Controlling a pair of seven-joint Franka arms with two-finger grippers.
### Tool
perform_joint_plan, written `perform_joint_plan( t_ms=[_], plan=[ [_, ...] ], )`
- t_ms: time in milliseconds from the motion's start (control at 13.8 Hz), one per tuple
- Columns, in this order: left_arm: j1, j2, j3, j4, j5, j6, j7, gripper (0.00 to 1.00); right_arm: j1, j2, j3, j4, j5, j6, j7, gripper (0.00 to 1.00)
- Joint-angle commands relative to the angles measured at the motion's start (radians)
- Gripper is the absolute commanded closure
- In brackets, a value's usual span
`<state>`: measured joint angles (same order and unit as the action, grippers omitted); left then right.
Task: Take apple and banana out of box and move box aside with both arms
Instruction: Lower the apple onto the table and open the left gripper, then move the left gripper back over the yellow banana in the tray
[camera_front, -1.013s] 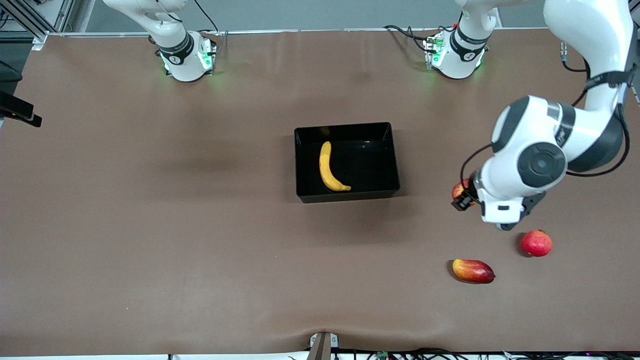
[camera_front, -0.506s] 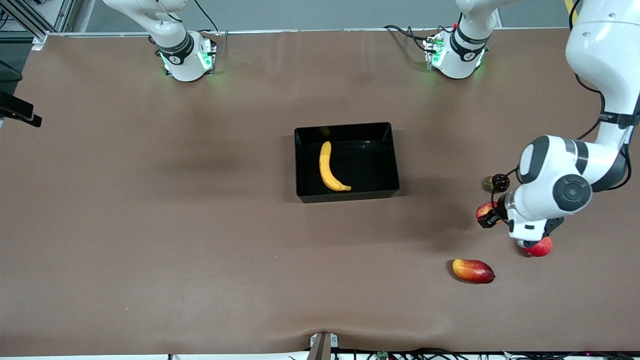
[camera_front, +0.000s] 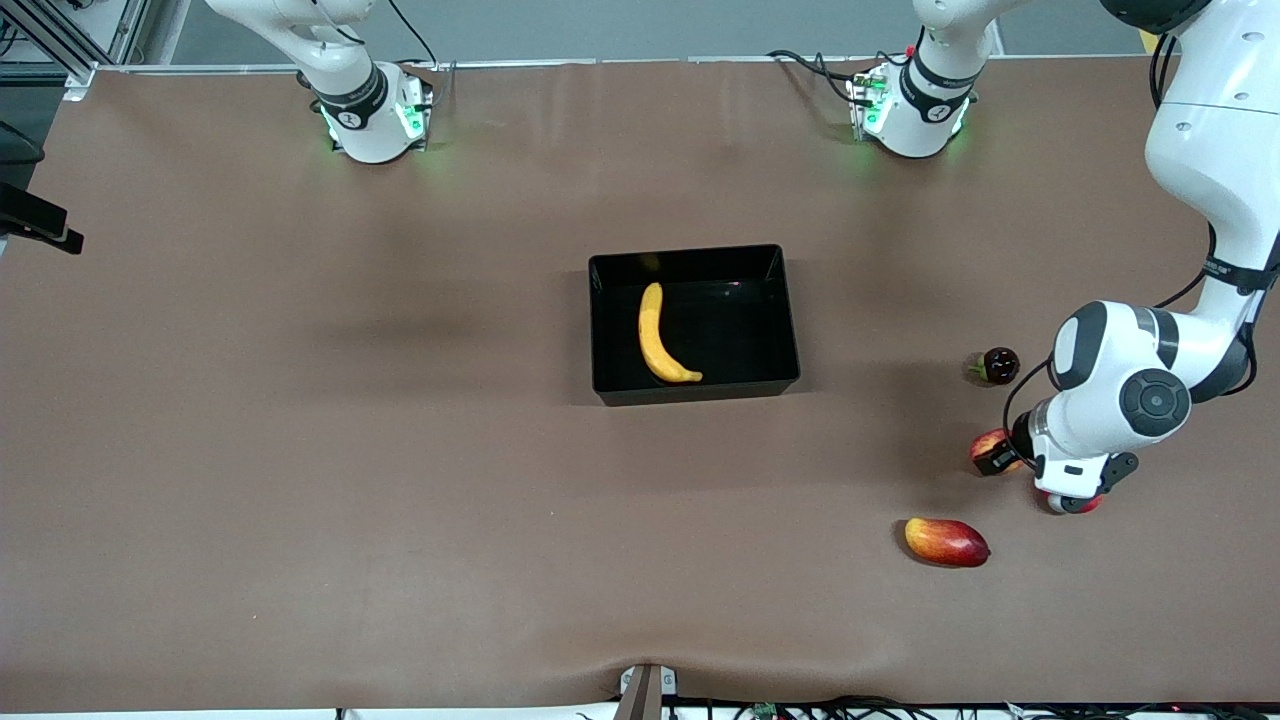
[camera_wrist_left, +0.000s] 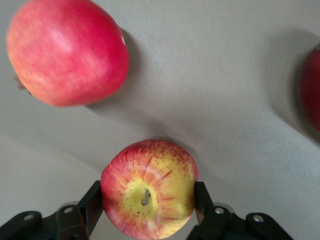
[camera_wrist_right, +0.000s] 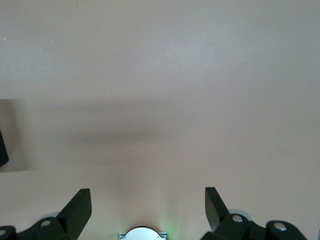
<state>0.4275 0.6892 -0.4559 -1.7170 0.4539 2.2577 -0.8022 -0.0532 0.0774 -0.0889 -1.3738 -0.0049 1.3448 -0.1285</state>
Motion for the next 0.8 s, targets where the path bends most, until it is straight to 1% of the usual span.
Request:
perform_joint_plan(
  t_ms=[0, 145, 217, 362, 579, 723],
  plan=[
    [0.007, 0.016, -0.009, 0.007, 0.032, 0.01, -0.017, 0.0, -0.01, -0.013, 0.008, -0.01, -0.01, 0.004, -0.005, 0.0],
    [0.005, -0.019, -0.02, -0.003, 0.019, -0.015, -0.018, 0.0, -0.01, -0.01, 0.008, -0.007, -0.012, 0.004, -0.002, 0.0],
    [0.007, -0.046, -0.045, -0.007, 0.017, -0.051, -0.02, 0.0, -0.011, -0.01, 0.008, -0.007, -0.01, 0.004, -0.002, 0.0],
    [0.008, -0.101, -0.119, -0.003, 0.012, -0.168, -0.046, 0.0, -0.01, -0.01, 0.008, -0.007, -0.009, 0.004, -0.002, 0.0],
    [0.008, -0.145, -0.268, 0.014, -0.035, -0.291, -0.158, 0.0, -0.01, -0.01, 0.008, -0.007, -0.009, 0.004, -0.002, 0.0],
    [0.005, -0.149, -0.396, 0.016, -0.064, -0.311, -0.242, 0.0, -0.011, -0.01, 0.008, -0.007, -0.009, 0.004, -0.002, 0.0]
  ],
)
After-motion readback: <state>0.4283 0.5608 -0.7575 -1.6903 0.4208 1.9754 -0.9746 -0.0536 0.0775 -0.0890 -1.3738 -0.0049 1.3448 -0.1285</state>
